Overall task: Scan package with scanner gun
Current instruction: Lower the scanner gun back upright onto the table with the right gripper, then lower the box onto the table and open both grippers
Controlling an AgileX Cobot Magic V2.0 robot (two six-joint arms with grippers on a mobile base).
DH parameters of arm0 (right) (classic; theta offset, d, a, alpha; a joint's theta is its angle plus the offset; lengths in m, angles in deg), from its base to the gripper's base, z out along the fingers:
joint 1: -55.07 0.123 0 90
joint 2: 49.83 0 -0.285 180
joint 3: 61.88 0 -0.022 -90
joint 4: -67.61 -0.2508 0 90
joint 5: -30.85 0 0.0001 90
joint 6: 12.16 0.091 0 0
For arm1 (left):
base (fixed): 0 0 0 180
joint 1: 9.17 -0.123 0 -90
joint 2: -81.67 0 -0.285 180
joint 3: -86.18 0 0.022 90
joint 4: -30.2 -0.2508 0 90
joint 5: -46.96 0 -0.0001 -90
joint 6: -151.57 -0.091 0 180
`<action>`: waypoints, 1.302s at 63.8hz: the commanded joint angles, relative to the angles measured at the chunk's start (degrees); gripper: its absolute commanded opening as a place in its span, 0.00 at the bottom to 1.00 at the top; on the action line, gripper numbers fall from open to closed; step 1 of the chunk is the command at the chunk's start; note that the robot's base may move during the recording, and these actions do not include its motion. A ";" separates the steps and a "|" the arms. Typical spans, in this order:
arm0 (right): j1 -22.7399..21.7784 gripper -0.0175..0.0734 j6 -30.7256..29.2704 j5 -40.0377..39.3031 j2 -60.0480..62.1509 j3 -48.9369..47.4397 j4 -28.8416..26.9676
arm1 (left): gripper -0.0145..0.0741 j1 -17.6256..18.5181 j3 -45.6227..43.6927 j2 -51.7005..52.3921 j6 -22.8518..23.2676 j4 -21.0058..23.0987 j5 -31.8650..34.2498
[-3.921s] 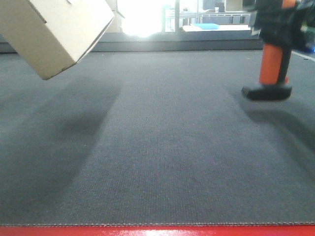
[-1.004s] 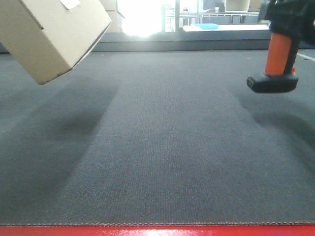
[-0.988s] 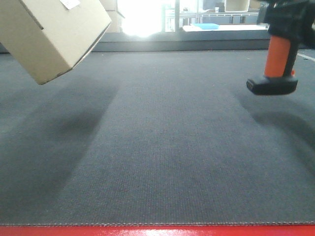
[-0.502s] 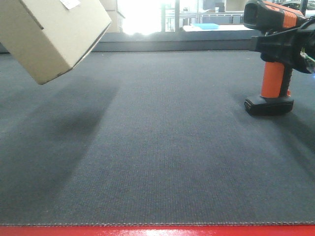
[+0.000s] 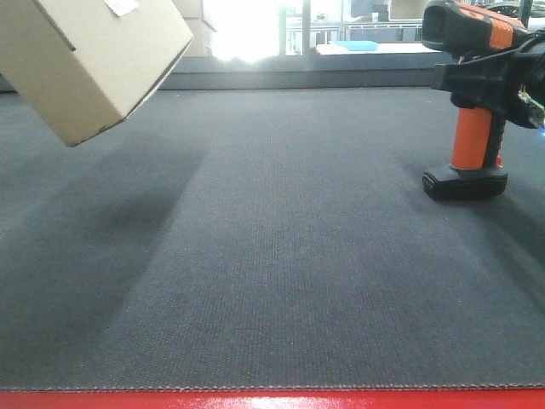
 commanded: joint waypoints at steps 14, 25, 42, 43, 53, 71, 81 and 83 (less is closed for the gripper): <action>-0.17 0.82 -0.01 1.25 0.17 -0.31 0.47 | 0.04 0.07 -0.12 0.36 0.47 0.95 0.52; -0.17 0.82 -0.01 3.57 1.99 -0.31 0.47 | 0.04 0.07 -0.12 0.36 0.47 0.95 0.52; -0.17 0.82 -0.01 17.39 7.69 -0.31 0.47 | 0.04 0.07 -0.12 0.36 0.78 -1.30 0.52; -0.17 0.82 -0.01 18.24 8.07 -0.31 0.47 | 0.04 0.07 -0.12 0.36 1.29 -2.40 0.52; -0.17 0.82 -1.03 26.18 11.73 -0.08 0.47 | 0.04 0.07 -0.12 0.32 6.22 -12.23 0.52; -0.17 0.82 -1.03 31.49 20.76 5.48 0.47 | 0.04 0.07 -0.12 -4.19 6.54 -19.85 0.52; -0.17 0.70 -1.11 39.65 26.73 5.60 0.47 | 0.04 0.07 -0.12 -8.35 6.54 -23.08 0.52; -0.17 0.63 -1.11 40.81 28.09 5.60 0.47 | 0.04 0.07 -0.12 -9.29 6.54 -23.50 0.52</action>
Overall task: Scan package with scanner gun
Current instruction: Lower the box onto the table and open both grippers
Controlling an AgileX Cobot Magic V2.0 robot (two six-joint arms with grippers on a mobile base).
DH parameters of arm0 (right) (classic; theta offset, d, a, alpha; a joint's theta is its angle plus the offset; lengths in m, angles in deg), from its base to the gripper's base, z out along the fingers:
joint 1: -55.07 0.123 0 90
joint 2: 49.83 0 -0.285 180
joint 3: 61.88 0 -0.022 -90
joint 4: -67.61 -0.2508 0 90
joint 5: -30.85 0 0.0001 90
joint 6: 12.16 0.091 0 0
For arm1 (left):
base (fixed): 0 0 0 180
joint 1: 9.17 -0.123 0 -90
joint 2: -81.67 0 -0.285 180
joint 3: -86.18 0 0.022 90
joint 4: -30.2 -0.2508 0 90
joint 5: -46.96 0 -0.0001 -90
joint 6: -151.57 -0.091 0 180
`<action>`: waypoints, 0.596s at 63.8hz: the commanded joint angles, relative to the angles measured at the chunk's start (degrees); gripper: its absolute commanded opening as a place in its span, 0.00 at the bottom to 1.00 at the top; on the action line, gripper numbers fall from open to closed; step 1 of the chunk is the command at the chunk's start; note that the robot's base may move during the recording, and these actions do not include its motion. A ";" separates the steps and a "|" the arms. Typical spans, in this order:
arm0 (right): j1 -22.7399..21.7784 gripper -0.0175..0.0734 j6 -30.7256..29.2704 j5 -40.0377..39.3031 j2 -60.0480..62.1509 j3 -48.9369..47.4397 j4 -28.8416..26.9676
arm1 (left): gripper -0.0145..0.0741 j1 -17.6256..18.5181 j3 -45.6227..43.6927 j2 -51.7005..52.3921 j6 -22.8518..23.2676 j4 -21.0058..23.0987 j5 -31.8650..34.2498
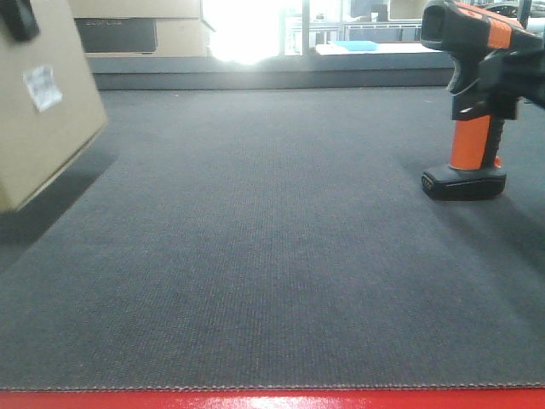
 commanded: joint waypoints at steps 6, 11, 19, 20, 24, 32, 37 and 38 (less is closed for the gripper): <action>-0.17 0.38 -0.47 4.06 6.86 0.27 0.97 | 0.04 0.07 -0.12 -3.80 0.61 -2.06 0.52; -0.17 0.10 -0.47 4.06 10.00 0.27 1.23 | 0.04 0.07 -0.12 -5.61 0.61 -2.71 0.52; -0.53 0.03 -3.90 3.59 12.86 0.12 1.37 | 0.04 0.07 -0.12 -7.27 0.61 -3.32 0.52; -0.70 0.03 -4.76 3.59 13.11 -0.03 1.37 | 0.04 0.07 -0.12 -7.43 0.61 -3.32 0.52; -1.90 0.02 -7.70 3.92 14.07 -0.66 1.37 | 0.04 0.07 -0.12 -7.92 0.61 -3.32 0.52; -6.15 0.02 -7.97 7.95 15.42 -2.90 1.37 | 0.04 0.07 -0.12 -7.92 0.61 -3.32 0.52; -9.38 0.02 -7.97 11.93 16.43 -4.99 2.80 | 0.08 0.07 -0.12 -7.92 0.61 -3.32 0.52; -9.95 0.02 -7.97 12.63 16.51 -5.39 3.35 | 0.09 0.07 -0.12 -7.92 0.61 -3.32 0.52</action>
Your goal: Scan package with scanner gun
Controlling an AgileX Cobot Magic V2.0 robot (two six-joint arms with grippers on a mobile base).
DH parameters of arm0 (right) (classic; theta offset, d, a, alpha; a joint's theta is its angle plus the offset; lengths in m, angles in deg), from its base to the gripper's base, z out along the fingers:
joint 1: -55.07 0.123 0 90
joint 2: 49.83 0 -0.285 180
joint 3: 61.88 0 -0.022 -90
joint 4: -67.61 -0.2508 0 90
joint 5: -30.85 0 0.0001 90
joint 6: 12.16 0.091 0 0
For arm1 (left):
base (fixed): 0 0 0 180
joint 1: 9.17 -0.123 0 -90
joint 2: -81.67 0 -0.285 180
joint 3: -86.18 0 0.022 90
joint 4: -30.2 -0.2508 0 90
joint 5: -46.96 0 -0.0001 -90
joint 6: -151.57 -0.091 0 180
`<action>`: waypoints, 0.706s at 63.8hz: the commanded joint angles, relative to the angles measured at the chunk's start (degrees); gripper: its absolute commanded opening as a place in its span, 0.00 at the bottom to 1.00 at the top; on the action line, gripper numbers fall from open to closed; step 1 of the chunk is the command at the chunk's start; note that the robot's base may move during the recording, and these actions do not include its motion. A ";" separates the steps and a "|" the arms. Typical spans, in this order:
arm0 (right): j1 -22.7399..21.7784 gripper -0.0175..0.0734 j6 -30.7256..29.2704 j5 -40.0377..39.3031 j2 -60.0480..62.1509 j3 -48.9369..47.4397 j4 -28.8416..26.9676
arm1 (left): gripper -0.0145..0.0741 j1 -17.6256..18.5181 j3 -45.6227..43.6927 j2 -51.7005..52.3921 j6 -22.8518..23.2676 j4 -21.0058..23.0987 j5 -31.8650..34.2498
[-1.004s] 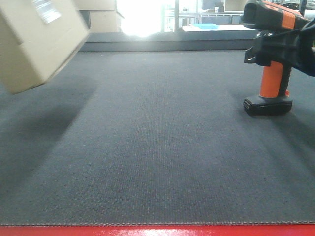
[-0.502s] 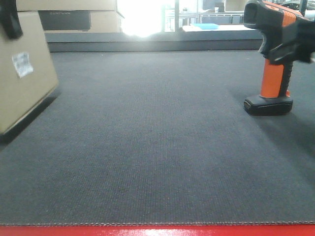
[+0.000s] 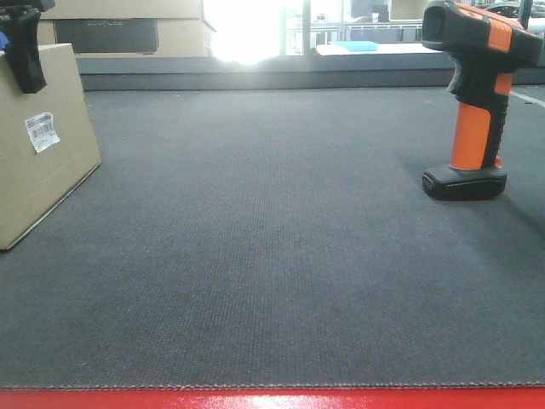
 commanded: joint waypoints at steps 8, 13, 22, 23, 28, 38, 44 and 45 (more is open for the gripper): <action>-7.30 0.02 -0.69 9.23 1.50 -6.15 6.25 | 0.32 0.07 0.63 -2.18 0.51 -0.87 1.12; -8.55 0.02 -0.69 12.09 1.50 -8.52 7.67 | 0.51 0.07 0.51 -2.06 0.51 -0.87 1.12; -8.87 0.02 -0.69 14.68 1.73 -10.51 7.94 | 0.87 0.07 0.49 -0.93 0.51 -0.97 1.12; -8.87 0.02 -0.69 14.82 1.73 -10.47 7.94 | 0.87 0.07 0.49 -0.75 0.51 -0.97 1.12; -8.87 0.02 -0.69 15.30 1.73 -10.47 7.94 | 0.83 0.07 0.49 0.61 0.51 -0.97 1.12; -8.87 0.02 -0.69 18.65 1.73 -10.47 7.94 | 0.82 0.07 0.49 4.71 0.51 -0.97 1.12; -8.87 0.02 -0.69 19.52 1.87 -10.47 7.82 | 0.81 0.07 0.49 7.92 0.51 -0.20 1.12; -8.87 0.02 -0.69 19.63 1.99 -10.47 7.82 | 0.80 0.07 0.68 8.52 0.51 0.00 1.12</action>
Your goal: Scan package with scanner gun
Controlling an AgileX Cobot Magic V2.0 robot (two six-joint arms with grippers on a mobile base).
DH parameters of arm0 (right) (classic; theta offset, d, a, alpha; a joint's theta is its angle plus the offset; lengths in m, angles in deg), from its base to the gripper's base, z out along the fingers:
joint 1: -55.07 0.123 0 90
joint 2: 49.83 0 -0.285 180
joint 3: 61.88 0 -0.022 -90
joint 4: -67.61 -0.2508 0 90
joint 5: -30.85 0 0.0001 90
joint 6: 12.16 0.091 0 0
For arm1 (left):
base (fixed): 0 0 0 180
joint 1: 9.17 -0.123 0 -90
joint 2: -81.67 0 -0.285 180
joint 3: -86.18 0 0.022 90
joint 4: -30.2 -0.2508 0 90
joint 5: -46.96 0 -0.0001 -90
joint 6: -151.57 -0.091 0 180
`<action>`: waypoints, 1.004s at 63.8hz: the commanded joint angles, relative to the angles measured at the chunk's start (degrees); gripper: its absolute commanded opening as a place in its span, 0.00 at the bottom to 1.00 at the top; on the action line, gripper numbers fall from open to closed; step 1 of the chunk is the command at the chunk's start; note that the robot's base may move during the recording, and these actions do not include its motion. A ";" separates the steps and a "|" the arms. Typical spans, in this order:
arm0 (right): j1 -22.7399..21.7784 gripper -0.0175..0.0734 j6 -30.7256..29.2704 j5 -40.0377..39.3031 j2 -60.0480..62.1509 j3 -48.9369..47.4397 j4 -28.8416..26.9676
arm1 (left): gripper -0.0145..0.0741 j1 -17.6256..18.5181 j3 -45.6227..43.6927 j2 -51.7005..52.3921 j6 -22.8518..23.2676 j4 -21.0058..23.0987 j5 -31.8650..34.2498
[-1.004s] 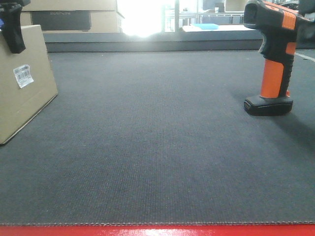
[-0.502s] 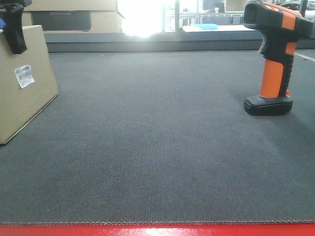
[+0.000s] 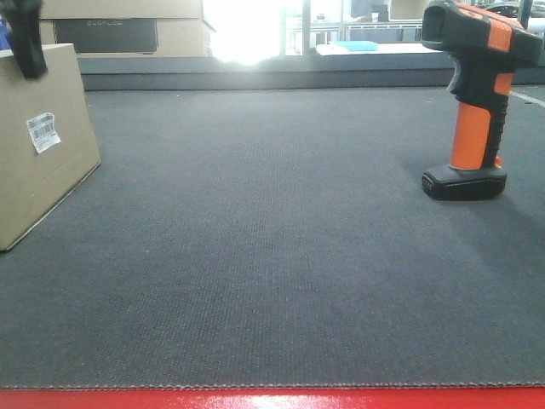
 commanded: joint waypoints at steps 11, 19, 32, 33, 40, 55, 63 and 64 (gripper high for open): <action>-0.24 0.02 -0.33 0.41 2.86 0.55 -0.70 | 0.57 0.07 4.49 12.12 0.51 1.67 2.99; -0.24 0.02 -0.33 0.48 4.81 2.19 -0.70 | 0.32 0.07 11.46 18.40 0.51 1.67 10.02; -0.24 0.02 -0.33 -0.70 7.91 6.99 -1.42 | 0.04 0.07 24.71 29.24 0.51 1.67 21.63; -0.24 0.02 -0.33 -0.95 8.15 7.63 -1.56 | 0.04 0.07 26.18 30.38 0.51 1.33 22.91; -0.24 0.02 -0.33 -2.73 11.12 11.03 -3.02 | 0.04 0.07 33.84 36.29 0.51 0.63 29.77; -0.24 0.02 -0.33 -1.93 22.57 16.31 -3.14 | 0.04 0.07 52.34 51.67 0.51 0.36 47.78; -0.24 0.02 -0.33 0.51 29.96 17.55 -3.14 | 0.04 0.07 60.64 59.05 0.51 0.36 56.19; -0.24 0.02 -0.33 0.96 30.72 17.68 -3.14 | 0.04 0.07 61.92 59.80 0.51 0.36 56.97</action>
